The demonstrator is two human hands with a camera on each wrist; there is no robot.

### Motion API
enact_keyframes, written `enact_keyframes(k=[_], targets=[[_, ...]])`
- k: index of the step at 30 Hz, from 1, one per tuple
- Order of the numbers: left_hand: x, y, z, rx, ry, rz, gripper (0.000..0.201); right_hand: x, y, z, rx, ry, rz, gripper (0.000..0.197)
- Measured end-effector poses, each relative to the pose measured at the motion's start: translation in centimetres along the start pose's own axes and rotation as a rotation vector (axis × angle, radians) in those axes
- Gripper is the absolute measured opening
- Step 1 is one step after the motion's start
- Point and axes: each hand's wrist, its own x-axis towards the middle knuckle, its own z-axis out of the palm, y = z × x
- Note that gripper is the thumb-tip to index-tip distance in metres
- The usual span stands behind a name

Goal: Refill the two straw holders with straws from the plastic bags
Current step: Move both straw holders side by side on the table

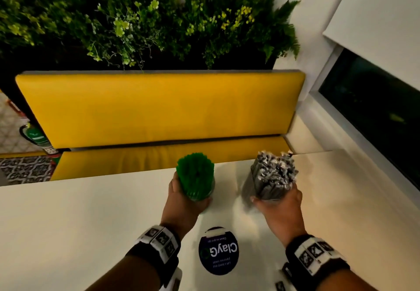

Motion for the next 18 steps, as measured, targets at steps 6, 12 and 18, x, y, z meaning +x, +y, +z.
enact_keyframes(k=[6, 12, 18], targets=[[6.7, 2.1, 3.3, 0.029, -0.002, 0.041, 0.117, 8.5, -0.3, 0.9, -0.075, 0.004, -0.066, 0.101], [8.8, 1.5, 5.3, 0.111, 0.006, 0.006, 0.120, 11.7, 1.2, 2.5, -0.079, -0.063, -0.045, 0.097], [10.1, 1.4, 5.7, 0.100, 0.013, 0.023, 0.123, 13.3, 0.8, 3.7, -0.061, -0.071, -0.051, 0.097]])
